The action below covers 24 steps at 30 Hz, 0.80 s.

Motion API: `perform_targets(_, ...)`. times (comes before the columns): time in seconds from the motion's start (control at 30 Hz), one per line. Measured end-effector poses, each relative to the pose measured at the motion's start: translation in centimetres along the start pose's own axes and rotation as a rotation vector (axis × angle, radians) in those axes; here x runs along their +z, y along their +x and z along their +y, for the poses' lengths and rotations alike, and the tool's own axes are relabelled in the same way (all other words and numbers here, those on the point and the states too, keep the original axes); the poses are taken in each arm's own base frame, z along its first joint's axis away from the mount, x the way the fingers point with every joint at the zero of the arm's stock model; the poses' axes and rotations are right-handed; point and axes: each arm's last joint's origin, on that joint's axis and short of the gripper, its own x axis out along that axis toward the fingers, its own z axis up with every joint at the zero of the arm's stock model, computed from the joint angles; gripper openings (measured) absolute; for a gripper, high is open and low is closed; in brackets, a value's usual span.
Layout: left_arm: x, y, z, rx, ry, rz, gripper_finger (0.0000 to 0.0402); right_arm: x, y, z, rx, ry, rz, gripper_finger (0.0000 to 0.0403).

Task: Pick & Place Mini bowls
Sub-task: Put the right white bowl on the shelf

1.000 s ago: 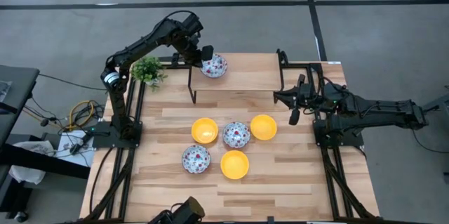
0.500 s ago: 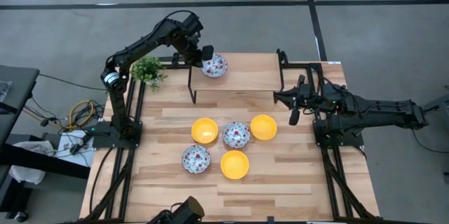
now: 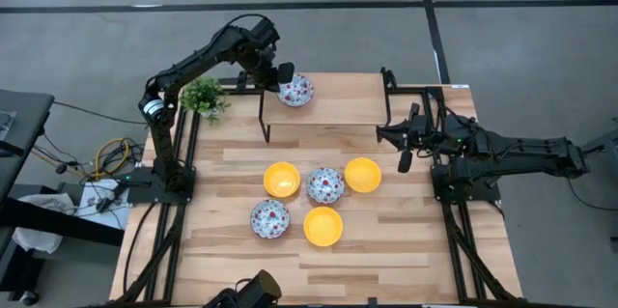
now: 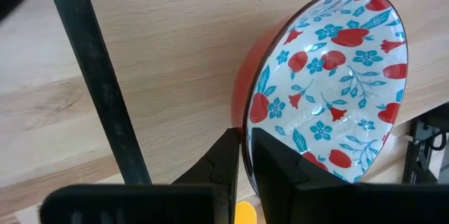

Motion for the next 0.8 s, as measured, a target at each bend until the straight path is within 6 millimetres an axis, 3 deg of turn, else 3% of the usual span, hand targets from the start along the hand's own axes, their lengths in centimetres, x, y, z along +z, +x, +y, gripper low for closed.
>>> perform_targets(0.27,0.0,0.0,0.0,-0.001,0.001,-0.002,0.0052,0.0,0.0,0.0,-0.001,0.006,0.003,0.0017)
perform_targets(0.57,-0.1,-0.2,0.0,-0.004,0.001,-0.004,0.0107,0.0,0.0,0.0,-0.001,0.007,0.004,0.0017)
perform_targets(0.8,-1.3,-3.3,-0.2,-0.058,0.015,-0.059,0.0124,-0.1,0.0,0.0,-0.001,0.014,0.006,0.0017)
